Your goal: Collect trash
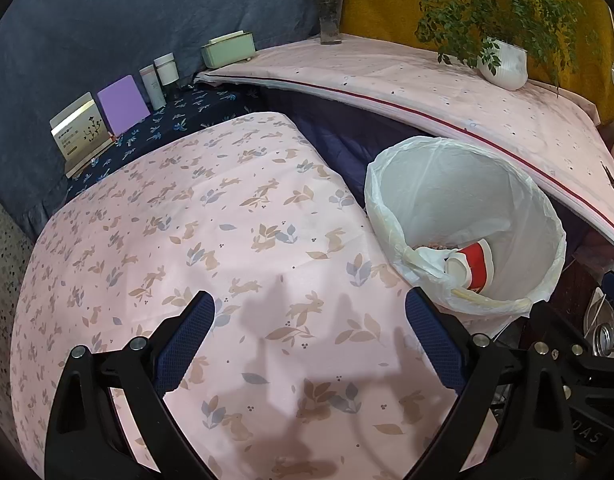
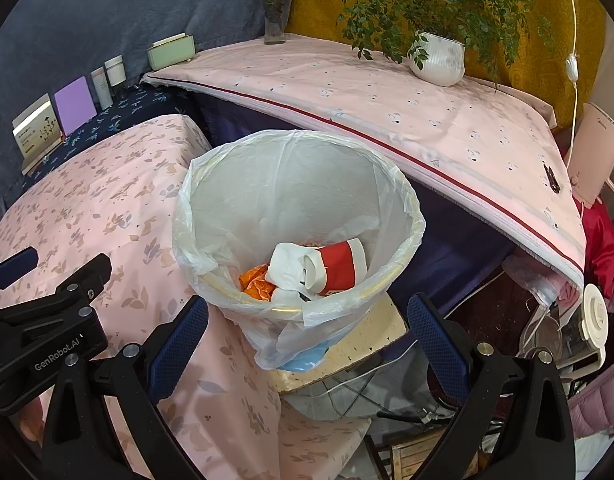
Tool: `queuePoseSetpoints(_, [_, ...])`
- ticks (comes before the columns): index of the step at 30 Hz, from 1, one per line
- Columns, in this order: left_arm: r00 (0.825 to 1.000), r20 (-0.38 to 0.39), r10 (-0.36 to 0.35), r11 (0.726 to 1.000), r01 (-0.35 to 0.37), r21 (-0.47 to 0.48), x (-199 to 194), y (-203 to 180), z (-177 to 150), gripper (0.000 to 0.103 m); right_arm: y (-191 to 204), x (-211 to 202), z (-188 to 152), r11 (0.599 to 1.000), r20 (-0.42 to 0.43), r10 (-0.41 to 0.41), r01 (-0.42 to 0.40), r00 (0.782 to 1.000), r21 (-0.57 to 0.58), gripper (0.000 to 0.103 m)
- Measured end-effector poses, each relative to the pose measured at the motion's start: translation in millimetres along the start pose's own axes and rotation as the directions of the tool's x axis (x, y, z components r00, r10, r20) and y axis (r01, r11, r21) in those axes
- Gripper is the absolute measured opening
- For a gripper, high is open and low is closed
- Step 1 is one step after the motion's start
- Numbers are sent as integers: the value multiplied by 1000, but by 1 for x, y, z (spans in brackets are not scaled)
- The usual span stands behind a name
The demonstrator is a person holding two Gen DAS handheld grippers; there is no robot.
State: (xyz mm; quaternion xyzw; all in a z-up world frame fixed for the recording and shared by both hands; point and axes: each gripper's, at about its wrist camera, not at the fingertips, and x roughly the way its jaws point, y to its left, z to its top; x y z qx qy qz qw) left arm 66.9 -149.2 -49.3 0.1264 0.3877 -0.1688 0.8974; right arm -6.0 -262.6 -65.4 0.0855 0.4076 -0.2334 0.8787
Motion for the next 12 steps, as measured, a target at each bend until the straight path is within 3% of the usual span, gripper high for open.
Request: queuePoseSetpoints(12, [1000, -2, -8, 1000, 8, 11, 2, -2, 2, 92, -1, -2, 0, 1000, 4, 0, 0, 1000, 7, 96])
